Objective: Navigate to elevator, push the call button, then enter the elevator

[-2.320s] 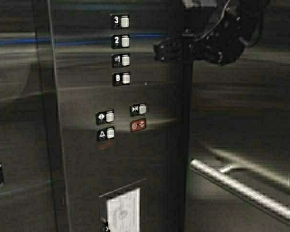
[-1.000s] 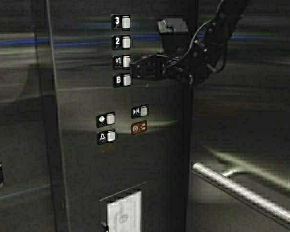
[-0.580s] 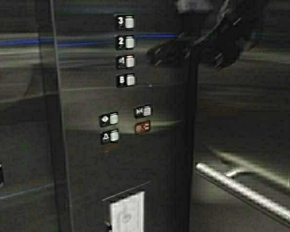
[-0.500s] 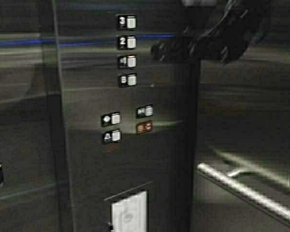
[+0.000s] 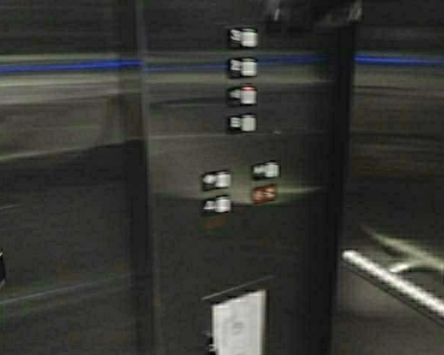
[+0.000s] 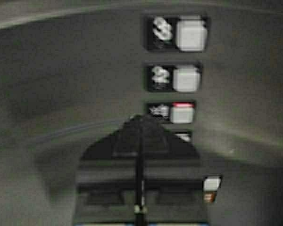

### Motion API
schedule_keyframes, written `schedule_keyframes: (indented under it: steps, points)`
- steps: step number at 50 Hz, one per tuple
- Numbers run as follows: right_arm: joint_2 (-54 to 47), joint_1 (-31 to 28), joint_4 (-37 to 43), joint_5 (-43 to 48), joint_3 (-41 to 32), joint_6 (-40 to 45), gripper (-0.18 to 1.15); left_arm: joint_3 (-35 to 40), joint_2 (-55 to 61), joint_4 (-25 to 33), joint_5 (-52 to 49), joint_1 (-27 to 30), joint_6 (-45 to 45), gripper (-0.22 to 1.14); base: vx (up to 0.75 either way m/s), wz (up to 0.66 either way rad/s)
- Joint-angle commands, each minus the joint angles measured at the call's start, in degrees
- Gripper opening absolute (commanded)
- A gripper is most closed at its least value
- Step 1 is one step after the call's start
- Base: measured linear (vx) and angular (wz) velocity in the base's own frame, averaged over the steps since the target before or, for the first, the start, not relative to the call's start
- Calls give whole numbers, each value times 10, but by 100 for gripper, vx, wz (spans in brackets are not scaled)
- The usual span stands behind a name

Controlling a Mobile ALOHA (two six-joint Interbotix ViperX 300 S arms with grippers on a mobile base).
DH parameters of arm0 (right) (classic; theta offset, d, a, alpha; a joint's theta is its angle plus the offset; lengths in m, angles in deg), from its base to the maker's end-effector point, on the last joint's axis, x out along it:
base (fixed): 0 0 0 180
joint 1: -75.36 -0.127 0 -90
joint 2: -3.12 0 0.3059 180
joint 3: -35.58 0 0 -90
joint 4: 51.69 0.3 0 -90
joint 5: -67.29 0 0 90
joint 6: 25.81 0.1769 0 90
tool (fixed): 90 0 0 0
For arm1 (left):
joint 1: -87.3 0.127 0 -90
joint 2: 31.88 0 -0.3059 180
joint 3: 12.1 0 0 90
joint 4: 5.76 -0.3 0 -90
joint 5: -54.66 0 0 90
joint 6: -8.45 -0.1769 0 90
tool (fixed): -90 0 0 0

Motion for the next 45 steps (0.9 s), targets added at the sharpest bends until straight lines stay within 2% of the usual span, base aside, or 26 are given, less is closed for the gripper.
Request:
schedule_keyframes:
  steps: [1, 14, 28, 45]
  points:
    - [62, -1, 4, -76, -16, 3, 6, 71, 33, -3, -23, 1, -7, 2, -6, 22]
    - [114, -3, 16, -171, -5, 32, 6, 76, 120, -9, -11, 0, -30, 2, -9, 26]
    - [91, -1, 10, -172, -14, 28, 6, 50, 187, -20, 71, 0, -94, 2, -17, 17]
    - [70, 14, 12, -148, -13, 34, 6, 17, 202, -1, 92, 0, -75, 2, -22, 1]
